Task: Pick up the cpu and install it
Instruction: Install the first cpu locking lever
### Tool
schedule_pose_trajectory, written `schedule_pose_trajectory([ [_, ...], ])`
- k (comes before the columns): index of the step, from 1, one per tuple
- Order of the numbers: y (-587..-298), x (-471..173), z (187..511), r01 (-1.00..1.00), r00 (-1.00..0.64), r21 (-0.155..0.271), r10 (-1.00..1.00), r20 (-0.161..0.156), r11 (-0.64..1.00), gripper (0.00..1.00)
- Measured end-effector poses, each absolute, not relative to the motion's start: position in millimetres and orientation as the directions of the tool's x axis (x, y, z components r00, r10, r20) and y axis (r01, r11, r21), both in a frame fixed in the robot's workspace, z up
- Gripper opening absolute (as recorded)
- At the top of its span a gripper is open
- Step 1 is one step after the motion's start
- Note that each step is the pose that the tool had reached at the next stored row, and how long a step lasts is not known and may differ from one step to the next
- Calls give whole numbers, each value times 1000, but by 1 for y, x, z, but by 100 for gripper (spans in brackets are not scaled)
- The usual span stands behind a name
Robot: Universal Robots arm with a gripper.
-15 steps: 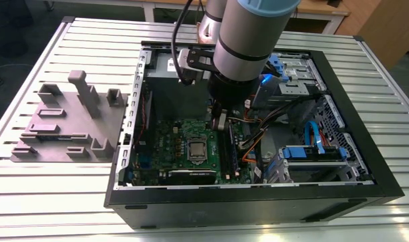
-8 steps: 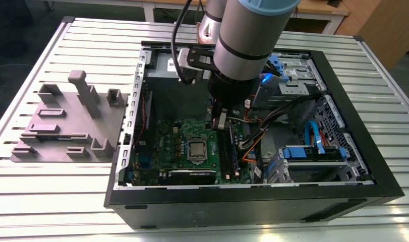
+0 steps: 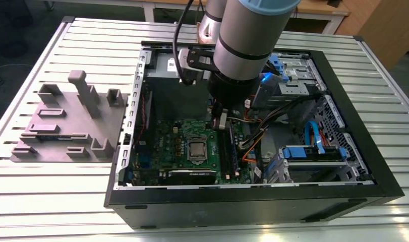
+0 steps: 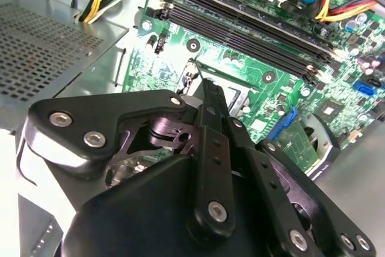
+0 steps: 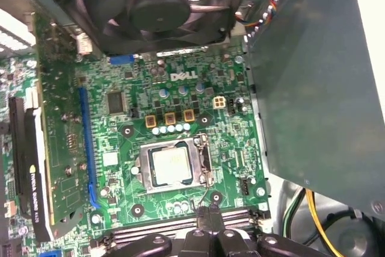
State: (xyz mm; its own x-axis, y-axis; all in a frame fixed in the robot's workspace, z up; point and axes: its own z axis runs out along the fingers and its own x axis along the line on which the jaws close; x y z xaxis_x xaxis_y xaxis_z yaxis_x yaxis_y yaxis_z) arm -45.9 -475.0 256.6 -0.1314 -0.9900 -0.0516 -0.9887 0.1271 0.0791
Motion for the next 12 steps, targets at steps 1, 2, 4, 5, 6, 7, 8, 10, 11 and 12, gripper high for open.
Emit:
schedule_pose_trajectory([
  [1, -475, -46, 257, -990, -122, 79, -991, -52, 118, 10],
  [2, -475, -46, 257, -990, -120, 78, -991, -52, 116, 10],
  [4, -475, -46, 257, -990, -120, 76, -991, -52, 116, 10],
  [5, -475, -46, 257, -990, -120, 75, -991, -52, 116, 10],
  [6, -475, -46, 258, -990, -120, 75, -991, -52, 116, 10],
  [7, -475, -46, 259, -990, -120, 74, -991, -53, 116, 10],
  [8, -475, -46, 260, -991, -120, 73, -991, -53, 116, 10],
  [10, -475, -46, 261, -991, -120, 71, -991, -54, 116, 10],
  [11, -475, -46, 261, -991, -120, 71, -991, -54, 116, 10],
  [12, -475, -46, 261, -991, -120, 71, -991, -54, 116, 10],
])
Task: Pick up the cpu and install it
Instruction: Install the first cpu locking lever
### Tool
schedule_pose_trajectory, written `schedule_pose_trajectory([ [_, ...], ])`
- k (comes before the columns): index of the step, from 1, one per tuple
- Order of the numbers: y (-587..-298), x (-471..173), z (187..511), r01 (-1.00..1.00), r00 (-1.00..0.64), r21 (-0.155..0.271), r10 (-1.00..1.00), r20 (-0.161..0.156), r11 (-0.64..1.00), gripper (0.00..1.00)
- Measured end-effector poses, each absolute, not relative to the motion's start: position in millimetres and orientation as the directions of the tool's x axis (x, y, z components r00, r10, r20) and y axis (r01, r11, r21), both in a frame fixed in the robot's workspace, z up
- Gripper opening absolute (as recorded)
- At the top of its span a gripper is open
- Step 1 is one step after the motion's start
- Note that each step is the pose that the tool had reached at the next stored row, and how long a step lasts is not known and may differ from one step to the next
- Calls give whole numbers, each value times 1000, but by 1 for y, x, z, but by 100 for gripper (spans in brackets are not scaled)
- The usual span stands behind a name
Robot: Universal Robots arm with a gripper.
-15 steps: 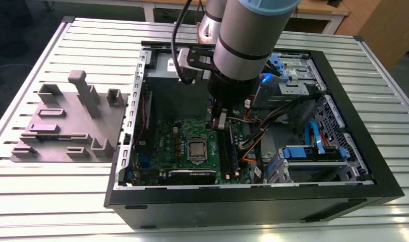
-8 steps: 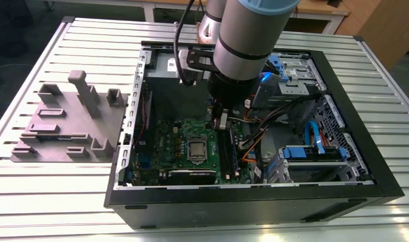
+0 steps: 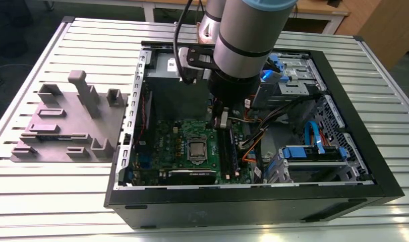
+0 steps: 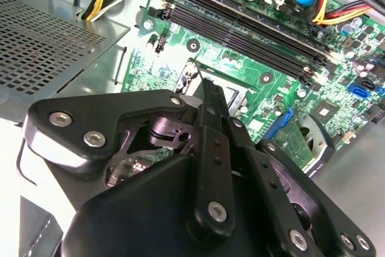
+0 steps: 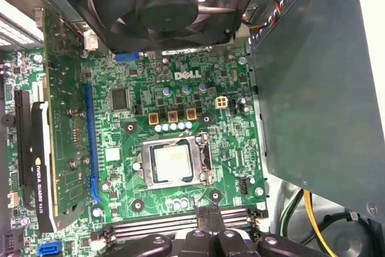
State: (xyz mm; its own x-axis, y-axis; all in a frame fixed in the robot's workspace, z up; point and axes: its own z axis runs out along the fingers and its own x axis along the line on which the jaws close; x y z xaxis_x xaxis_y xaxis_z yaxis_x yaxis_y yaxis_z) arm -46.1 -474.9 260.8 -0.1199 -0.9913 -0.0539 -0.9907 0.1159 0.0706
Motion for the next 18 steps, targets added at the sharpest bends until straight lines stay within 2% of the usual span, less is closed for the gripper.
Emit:
schedule_pose_trajectory([
  [5, -475, -46, 261, -991, -120, 70, -991, -54, 116, 11],
  [6, -475, -46, 261, -991, -120, 70, -991, -54, 116, 17],
  [18, -475, -46, 261, -991, -120, 68, -991, -54, 116, 17],
])
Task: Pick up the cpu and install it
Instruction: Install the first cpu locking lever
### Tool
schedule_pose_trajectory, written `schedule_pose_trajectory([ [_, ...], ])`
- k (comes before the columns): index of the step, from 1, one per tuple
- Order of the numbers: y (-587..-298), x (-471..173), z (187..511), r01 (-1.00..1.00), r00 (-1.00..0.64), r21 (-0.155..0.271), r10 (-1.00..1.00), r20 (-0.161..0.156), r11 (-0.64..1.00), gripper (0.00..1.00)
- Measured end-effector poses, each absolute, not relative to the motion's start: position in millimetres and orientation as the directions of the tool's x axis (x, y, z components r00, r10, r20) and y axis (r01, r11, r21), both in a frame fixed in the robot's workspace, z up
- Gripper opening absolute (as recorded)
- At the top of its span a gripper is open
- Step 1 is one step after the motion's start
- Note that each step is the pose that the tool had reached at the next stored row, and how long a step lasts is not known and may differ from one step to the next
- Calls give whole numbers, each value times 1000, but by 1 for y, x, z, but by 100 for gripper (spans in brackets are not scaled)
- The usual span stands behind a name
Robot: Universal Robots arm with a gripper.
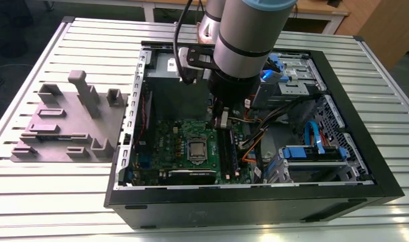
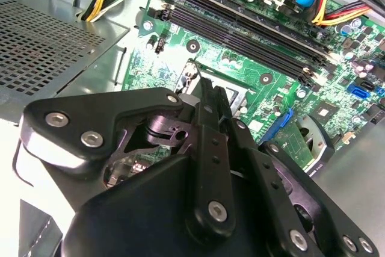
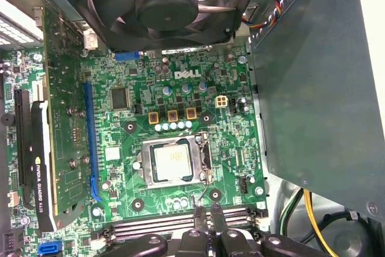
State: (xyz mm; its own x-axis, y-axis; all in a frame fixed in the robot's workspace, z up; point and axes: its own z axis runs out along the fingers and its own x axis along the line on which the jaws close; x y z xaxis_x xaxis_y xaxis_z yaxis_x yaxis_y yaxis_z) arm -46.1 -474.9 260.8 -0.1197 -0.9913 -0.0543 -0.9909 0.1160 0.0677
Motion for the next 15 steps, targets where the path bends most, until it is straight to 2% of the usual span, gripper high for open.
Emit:
schedule_pose_trajectory([
  [6, -475, -46, 261, -991, -120, 67, -991, -54, 116, 18],
  [7, -475, -46, 261, -991, -120, 67, -991, -54, 116, 25],
  [10, -475, -46, 261, -991, -120, 66, -991, -55, 116, 25],
  [11, -475, -46, 261, -991, -120, 66, -991, -55, 116, 24],
  [12, -475, -46, 261, -991, -120, 66, -991, -55, 116, 17],
  [13, -475, -46, 261, -991, -120, 66, -991, -55, 116, 17],
  [14, -475, -46, 261, -991, -120, 65, -991, -55, 116, 11],
  [15, -475, -46, 261, -991, -120, 65, -991, -55, 116, 11],
])
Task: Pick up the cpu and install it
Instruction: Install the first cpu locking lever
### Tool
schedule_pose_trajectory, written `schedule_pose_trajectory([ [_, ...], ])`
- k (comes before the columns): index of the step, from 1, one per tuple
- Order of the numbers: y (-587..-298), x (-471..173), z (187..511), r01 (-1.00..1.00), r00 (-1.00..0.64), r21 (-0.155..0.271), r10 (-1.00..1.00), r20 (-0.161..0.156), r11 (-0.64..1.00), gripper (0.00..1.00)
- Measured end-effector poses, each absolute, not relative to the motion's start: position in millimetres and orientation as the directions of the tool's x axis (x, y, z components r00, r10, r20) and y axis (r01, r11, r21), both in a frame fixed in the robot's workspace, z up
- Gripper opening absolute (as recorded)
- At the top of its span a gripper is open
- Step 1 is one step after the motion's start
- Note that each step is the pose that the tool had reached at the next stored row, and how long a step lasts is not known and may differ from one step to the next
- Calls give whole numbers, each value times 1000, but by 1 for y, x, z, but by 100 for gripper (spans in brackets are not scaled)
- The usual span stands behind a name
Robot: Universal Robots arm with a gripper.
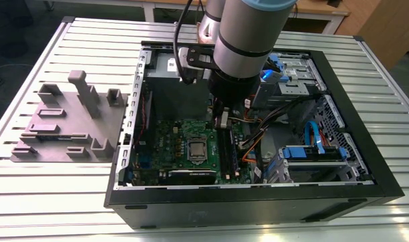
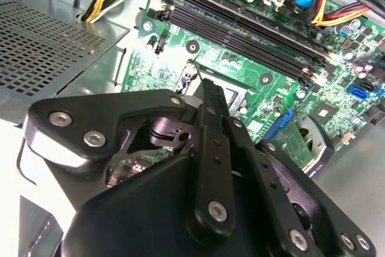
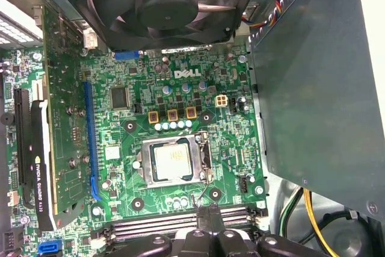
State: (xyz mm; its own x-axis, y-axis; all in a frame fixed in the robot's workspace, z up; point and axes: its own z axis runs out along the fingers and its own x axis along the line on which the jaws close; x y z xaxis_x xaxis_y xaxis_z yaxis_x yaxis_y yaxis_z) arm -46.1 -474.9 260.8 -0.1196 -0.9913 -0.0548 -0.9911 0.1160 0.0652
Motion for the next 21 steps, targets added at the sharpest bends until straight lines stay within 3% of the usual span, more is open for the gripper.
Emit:
schedule_pose_trajectory([
  [4, -475, -46, 261, -991, -120, 65, -991, -55, 116, 10],
  [6, -475, -46, 261, -991, -120, 64, -991, -55, 116, 18],
  [21, -475, -46, 261, -992, -119, 46, -991, -58, 116, 18],
])
